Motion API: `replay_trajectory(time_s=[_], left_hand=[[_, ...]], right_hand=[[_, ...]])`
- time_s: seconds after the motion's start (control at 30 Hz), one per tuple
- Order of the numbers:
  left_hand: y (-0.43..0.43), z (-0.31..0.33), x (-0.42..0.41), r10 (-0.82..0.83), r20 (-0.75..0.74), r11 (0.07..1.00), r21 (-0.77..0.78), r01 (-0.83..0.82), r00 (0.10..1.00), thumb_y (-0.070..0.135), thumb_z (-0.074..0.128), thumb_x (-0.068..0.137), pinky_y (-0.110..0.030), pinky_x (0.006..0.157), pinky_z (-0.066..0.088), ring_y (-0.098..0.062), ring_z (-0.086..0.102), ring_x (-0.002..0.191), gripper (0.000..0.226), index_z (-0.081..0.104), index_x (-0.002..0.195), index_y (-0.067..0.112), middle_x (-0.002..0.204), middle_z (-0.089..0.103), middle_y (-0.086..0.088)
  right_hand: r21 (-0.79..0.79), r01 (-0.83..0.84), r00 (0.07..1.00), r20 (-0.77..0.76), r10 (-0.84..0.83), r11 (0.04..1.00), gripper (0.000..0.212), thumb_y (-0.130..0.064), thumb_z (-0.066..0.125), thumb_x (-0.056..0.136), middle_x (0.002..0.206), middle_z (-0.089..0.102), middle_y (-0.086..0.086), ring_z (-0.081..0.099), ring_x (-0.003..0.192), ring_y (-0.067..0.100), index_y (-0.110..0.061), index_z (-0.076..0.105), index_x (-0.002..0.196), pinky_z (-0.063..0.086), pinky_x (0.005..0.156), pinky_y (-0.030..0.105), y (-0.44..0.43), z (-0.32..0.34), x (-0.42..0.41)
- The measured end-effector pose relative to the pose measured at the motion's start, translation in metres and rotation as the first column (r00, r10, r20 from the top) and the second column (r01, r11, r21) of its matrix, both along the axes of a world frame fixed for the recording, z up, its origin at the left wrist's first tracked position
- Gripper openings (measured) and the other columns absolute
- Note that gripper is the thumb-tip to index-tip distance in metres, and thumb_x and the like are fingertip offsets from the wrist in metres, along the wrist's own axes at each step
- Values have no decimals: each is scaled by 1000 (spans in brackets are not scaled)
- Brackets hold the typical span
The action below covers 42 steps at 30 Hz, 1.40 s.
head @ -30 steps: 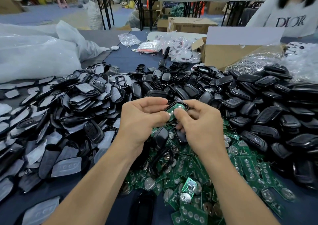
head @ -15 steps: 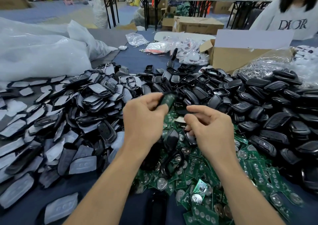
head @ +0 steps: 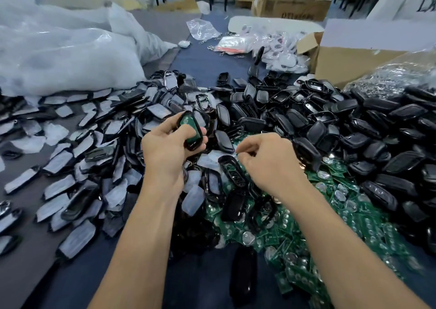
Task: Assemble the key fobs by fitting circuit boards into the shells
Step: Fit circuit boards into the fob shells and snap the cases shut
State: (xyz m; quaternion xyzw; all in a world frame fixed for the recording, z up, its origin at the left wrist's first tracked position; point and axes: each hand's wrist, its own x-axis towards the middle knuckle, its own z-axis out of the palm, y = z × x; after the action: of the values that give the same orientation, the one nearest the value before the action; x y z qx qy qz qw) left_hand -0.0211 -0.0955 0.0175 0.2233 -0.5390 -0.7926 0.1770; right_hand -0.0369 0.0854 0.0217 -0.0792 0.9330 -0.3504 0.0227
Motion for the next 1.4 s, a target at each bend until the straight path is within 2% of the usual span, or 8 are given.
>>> replay_trajectory(time_s=[0.23,0.43,0.6,0.83,0.93,1.07,1.2,1.4], left_hand=[[-16,0,19,56,30,998,-18,-56,998,-11,64,85,-23,52,57,-24,72,58,36,83,84,20,73,76,-14],[-39,13,24,91,13,992,-94,-89,996,-10,64,86,-25,54,58,-24,73,58,28,79,96,11,76,78,-15],[-41,17,27,89,7,992,-92,-88,996,-9,65,85,-25,55,59,-24,73,61,28,77,100,11,78,78,-15],[-37,19,33,77,-17,993,-88,-79,997,-11,65,85,-26,55,60,-24,72,60,30,78,95,13,76,78,-14],[-34,18,36,65,-22,993,-94,-67,998,-12,65,84,-26,55,59,-24,72,60,35,81,86,20,76,78,-14],[-25,13,41,50,-10,992,-118,-51,999,-14,66,85,-25,56,58,-23,73,61,51,84,76,33,76,78,-11],[-11,6,52,-20,42,994,-110,24,999,-10,65,85,-24,56,57,-22,73,62,40,80,104,21,78,79,-12],[19,2,73,-464,39,833,-320,451,885,16,66,67,-25,59,54,-16,67,58,50,81,110,39,73,77,-9]], right_hand=[[176,-224,968,153,199,959,34,-36,73,89,105,72,-4,67,96,22,-31,72,123,57,87,35,-36,-6,24],[59,-219,974,77,215,974,17,-19,65,92,93,71,1,65,90,24,-17,76,104,55,82,39,-55,-12,31],[262,-267,962,17,272,927,33,-39,60,99,117,55,2,50,113,28,-22,66,126,37,97,42,-73,-19,34],[315,-213,977,40,211,925,32,-30,70,88,115,52,0,54,109,26,-23,63,119,35,96,39,-80,-11,30],[119,-154,985,95,143,981,24,-19,72,84,103,56,-4,58,97,24,-26,64,105,47,93,38,-79,-4,31],[-211,3,986,163,32,978,15,-12,70,83,73,69,-7,61,67,15,-26,64,80,48,60,29,-60,5,35],[-575,207,944,331,-7,791,16,3,70,77,63,67,2,61,55,17,-12,66,80,48,54,29,-25,11,44],[-716,375,883,470,10,589,12,13,66,85,74,69,11,57,55,17,5,67,93,46,51,24,13,10,63]])
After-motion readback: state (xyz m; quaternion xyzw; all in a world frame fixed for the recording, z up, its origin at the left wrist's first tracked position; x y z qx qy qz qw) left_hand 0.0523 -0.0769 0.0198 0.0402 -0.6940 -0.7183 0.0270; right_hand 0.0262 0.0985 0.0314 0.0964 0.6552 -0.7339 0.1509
